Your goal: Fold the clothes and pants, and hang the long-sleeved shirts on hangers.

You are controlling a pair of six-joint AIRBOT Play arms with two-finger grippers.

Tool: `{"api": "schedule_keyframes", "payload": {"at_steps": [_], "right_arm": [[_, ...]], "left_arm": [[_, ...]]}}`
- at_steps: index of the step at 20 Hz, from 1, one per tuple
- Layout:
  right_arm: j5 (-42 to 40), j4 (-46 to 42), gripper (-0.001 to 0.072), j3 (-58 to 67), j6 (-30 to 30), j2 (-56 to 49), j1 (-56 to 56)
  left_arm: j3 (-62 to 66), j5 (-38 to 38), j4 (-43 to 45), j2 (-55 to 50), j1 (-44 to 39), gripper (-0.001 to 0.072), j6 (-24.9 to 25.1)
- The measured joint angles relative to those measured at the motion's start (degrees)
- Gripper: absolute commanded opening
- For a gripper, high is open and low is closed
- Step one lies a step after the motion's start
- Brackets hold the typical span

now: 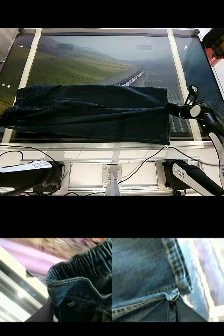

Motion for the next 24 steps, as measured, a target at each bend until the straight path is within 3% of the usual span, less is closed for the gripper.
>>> {"api": "schedule_keyframes", "payload": {"at_steps": [5, 10, 15, 19, 20, 21, 22, 24], "right_arm": [[-3.61, 0.02, 0.0026, 6.82, 0.92, -9.75, 0.0], [-4.57, 0.0, 0.0026, 17.05, 1.27, -18.18, 0.0], [-5.03, -0.24, 0.0027, 24.39, 1.44, -22.82, 0.0], [-4.72, -1.09, 0.0042, 26.73, 1.49, -23.91, 0.0], [-4.35, -1.18, 0.0255, 26.97, 1.49, -24.04, 0.0], [-3.82, -1.36, 0.0578, 27.12, 1.51, -24.15, 0.0], [-3.45, -1.51, 0.0651, 27.3, 1.51, -24.15, -0.04], [-1.95, -1.42, 0.0648, 27.45, 1.51, -23.91, -0.04]], "left_arm": [[-4.07, 3.37, -3.06, 0.11, -0.5, 0.0046, -2.34], [-5.66, 9.11, -6.27, 0.15, -6.05, 0.0046, -4.26], [-5.92, 16.35, -7.17, 0.15, -12.66, 0.0046, -9.53], [-5.99, 16.98, -6.49, 0.74, -14.36, 0.0046, -11.04], [-6.01, 16.92, -5.84, 1.27, -14.53, 0.0046, -11.1], [-6.03, 16.72, -5.07, 2.03, -14.64, 0.0046, -11.13], [-6.05, 16.65, -4.2, 2.84, -14.71, 0.0046, -11.28], [-6.19, 16.02, -2.73, 4.57, -14.78, 0.0047, -11.34]]}}
